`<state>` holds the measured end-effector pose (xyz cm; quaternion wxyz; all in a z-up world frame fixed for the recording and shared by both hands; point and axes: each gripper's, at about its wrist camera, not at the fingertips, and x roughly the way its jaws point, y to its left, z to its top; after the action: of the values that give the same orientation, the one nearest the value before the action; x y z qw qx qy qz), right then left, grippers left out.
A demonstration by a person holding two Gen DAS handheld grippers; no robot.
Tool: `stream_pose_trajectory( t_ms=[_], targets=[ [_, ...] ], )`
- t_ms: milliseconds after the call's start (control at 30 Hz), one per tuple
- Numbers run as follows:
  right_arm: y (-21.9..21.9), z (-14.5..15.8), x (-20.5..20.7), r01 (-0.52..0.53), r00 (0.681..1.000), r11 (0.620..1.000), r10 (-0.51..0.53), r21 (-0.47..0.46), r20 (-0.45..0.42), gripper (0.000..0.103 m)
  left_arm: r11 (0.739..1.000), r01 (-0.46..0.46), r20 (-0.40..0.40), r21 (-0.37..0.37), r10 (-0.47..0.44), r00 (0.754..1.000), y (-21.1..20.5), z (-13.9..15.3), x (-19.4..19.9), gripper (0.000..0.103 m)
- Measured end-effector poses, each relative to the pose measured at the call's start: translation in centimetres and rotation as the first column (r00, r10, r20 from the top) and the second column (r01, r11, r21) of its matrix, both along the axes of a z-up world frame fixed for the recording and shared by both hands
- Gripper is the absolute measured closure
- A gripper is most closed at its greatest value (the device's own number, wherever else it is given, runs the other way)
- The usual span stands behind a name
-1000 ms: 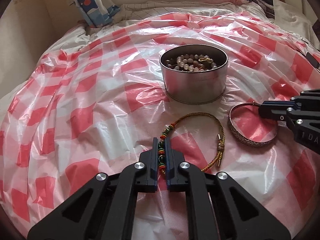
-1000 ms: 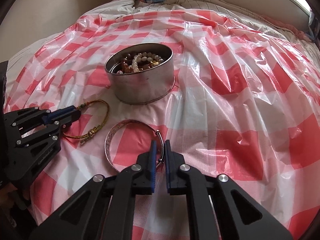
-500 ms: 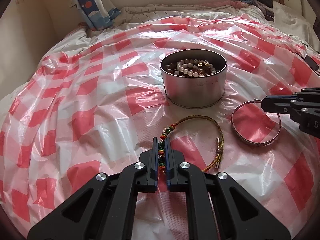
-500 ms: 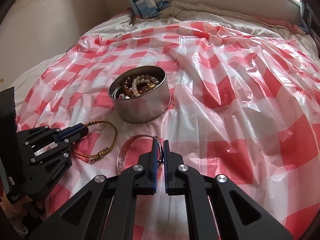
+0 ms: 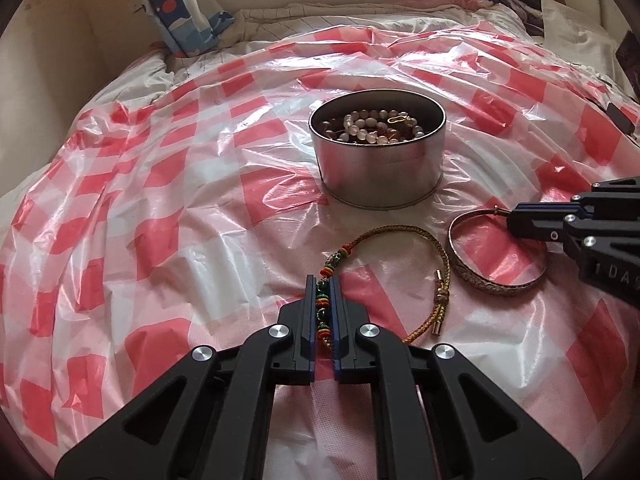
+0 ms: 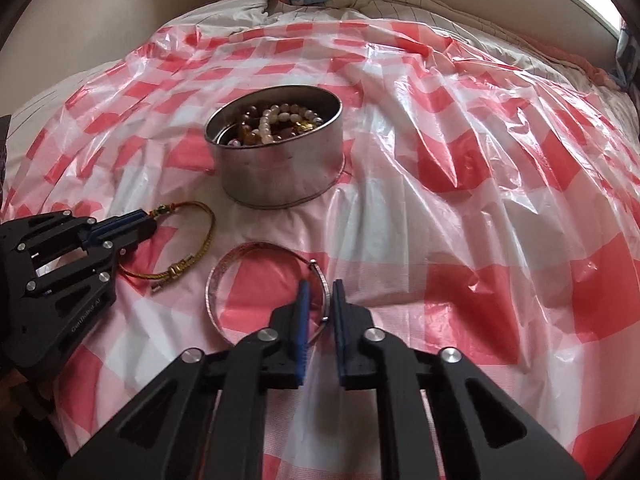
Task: Organize jewelry
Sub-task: 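Lift the beaded cord bracelet with the left tool while the right tool lifts the silver bangle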
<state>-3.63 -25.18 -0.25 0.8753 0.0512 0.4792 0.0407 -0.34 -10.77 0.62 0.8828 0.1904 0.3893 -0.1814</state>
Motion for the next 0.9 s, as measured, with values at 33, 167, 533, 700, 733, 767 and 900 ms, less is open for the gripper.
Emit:
stream_pose_trajectory(
  t_ms=[33, 167, 533, 700, 733, 767, 900],
  targets=[
    [-0.5, 0.1, -0.1, 0.009, 1.000, 0.999, -0.010, 0.038, 0.004, 0.097, 1.000, 0.002, 0.003, -0.005, -0.002, 1.000, 0.0, 0.1, -0.1, 0.098],
    [-2.7, 1.2, -0.5, 0.043, 0.997, 0.975, -0.054, 0.217, 0.047, 0.097, 0.999, 0.009, 0.032, -0.037, -0.008, 0.999, 0.0, 0.9, -0.4, 0.098],
    [-3.4, 3.1, -0.7, 0.049, 0.990, 0.964, -0.081, 0.260, 0.113, 0.098, 0.998, 0.020, 0.055, -0.057, -0.016, 0.998, 0.0, 1.5, -0.6, 0.098],
    [-3.1, 2.6, -0.5, 0.043, 0.994, 0.974, -0.064, 0.224, 0.088, 0.098, 0.999, 0.008, 0.040, -0.048, -0.006, 0.999, 0.0, 1.3, -0.3, 0.098],
    [-2.8, 2.3, -0.3, 0.037, 0.996, 0.976, -0.053, 0.214, 0.069, 0.098, 0.999, 0.003, 0.039, -0.049, -0.001, 0.999, 0.1, 1.3, -0.3, 0.097],
    [-2.6, 2.0, -0.3, 0.036, 0.997, 0.977, -0.050, 0.210, 0.063, 0.098, 0.999, -0.003, 0.037, -0.050, 0.005, 0.999, 0.2, 1.3, -0.2, 0.097],
    [-1.4, 2.4, -0.6, 0.016, 0.995, 0.992, -0.028, 0.128, 0.092, 0.029, 0.998, -0.030, 0.028, -0.052, 0.032, 0.999, 0.6, 1.1, 0.2, 0.097]
  ],
)
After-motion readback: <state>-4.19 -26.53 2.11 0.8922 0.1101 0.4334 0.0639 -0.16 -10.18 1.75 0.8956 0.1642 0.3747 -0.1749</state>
